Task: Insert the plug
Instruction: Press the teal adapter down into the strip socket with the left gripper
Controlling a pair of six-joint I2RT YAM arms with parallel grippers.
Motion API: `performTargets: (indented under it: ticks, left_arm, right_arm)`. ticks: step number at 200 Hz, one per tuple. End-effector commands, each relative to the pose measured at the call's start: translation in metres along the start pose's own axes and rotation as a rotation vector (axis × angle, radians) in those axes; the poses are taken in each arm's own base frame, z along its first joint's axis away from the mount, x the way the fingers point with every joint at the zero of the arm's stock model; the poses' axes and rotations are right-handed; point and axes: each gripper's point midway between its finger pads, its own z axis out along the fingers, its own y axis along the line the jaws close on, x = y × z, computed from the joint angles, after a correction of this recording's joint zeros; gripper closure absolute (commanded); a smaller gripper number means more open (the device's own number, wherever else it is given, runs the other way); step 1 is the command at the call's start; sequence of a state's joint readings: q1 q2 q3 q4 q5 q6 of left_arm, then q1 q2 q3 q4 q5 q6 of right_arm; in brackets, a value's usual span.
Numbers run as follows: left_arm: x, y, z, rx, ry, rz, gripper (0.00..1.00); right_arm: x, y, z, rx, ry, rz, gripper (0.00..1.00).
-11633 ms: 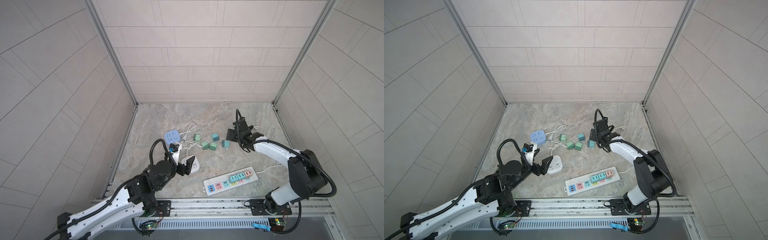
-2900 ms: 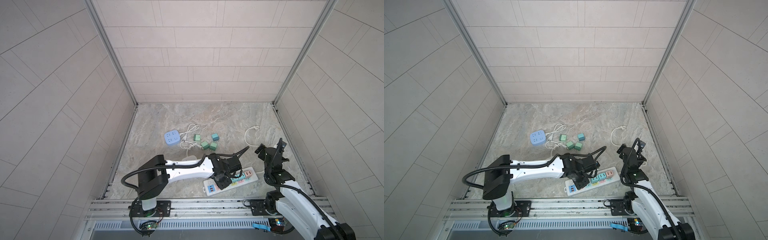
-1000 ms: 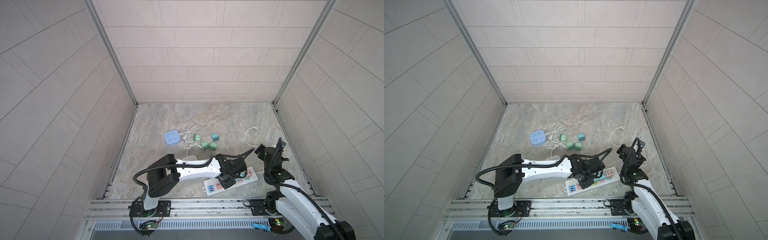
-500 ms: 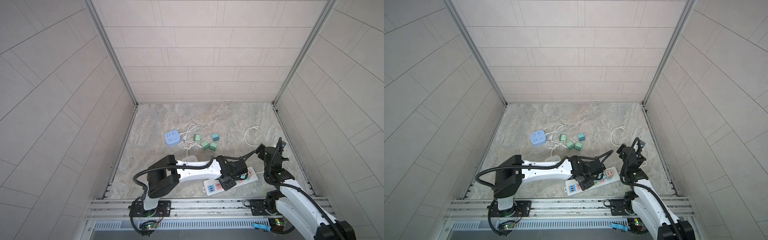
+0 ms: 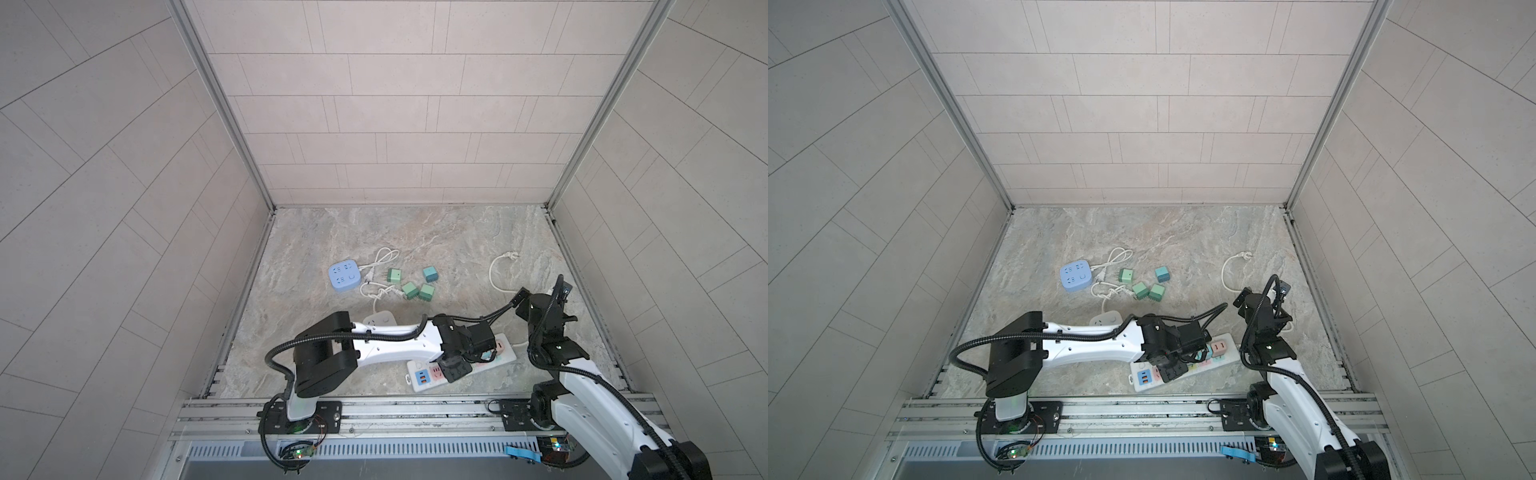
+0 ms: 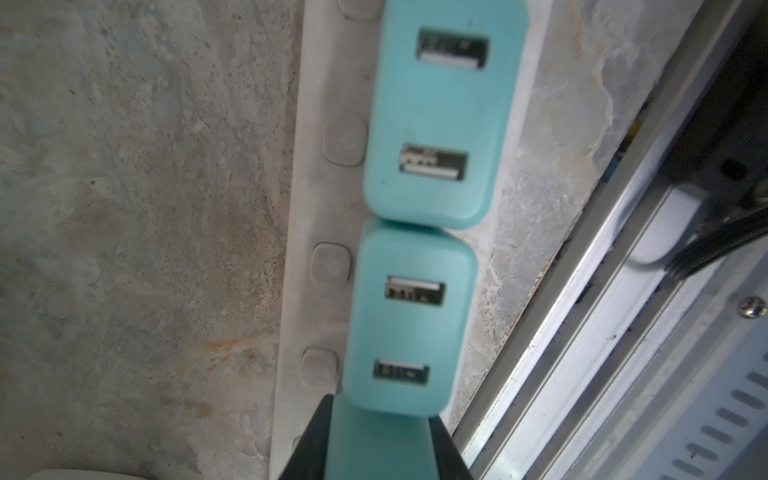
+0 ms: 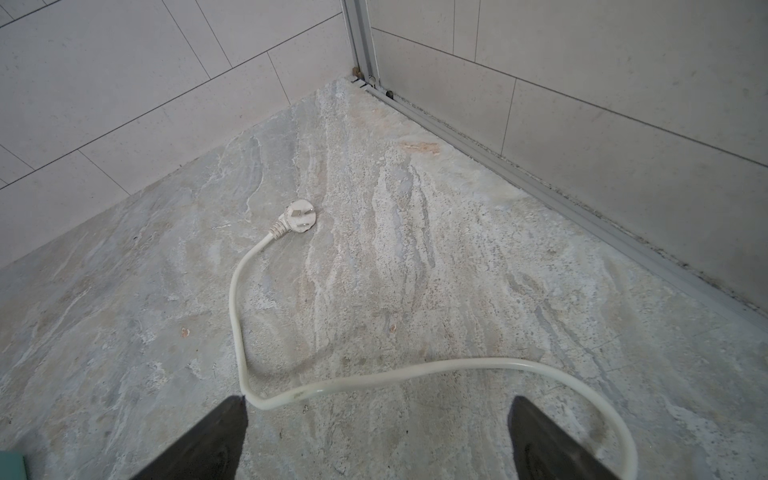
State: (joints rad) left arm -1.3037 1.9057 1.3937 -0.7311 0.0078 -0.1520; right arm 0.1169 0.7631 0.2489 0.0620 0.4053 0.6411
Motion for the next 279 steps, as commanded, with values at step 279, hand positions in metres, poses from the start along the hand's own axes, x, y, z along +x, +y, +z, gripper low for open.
performTargets:
  ticks: [279]
  left_arm:
    - [0.04,-0.015,0.05,0.076,0.237,0.044,1.0]
  right_arm:
    - [-0.011,0.002,-0.002,0.004,-0.024,0.029,0.0]
